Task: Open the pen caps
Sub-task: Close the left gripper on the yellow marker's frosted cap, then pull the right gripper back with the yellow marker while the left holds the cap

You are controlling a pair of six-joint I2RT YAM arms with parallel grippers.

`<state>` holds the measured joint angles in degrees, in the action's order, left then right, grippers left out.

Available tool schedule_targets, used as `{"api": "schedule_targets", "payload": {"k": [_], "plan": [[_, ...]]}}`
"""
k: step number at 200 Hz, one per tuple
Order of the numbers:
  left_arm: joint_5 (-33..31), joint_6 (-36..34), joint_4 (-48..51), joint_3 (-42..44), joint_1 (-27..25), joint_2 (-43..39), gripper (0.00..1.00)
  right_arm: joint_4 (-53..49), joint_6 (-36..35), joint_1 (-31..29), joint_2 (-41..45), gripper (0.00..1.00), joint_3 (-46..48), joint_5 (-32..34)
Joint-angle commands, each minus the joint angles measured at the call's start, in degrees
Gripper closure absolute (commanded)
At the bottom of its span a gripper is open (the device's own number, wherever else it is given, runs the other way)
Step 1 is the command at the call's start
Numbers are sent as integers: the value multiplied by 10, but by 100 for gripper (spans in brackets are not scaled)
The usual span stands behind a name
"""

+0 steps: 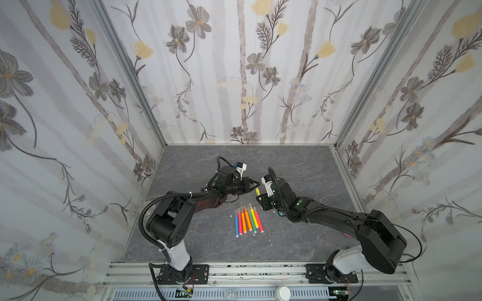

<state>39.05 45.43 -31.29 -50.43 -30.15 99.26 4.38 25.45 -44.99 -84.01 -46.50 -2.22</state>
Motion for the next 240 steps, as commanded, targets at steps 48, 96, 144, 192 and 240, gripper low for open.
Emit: {"api": "schedule_targets", "payload": {"k": [48, 96, 144, 192, 240], "plan": [[6, 25, -37, 3, -2, -10, 100, 87, 9, 0, -7, 68, 7, 4], [8, 37, -43, 2, -3, -23, 100, 101, 13, 1, -17, 86, 8, 10], [-8, 17, -24, -11, 7, -8, 100, 87, 12, -1, -7, 100, 13, 9], [-30, -16, 20, -61, 24, 21, 100, 68, 15, -9, 17, 100, 29, 7], [-36, -39, 56, -110, 43, 43, 100, 64, 26, -33, 41, 100, 70, 14]]}}
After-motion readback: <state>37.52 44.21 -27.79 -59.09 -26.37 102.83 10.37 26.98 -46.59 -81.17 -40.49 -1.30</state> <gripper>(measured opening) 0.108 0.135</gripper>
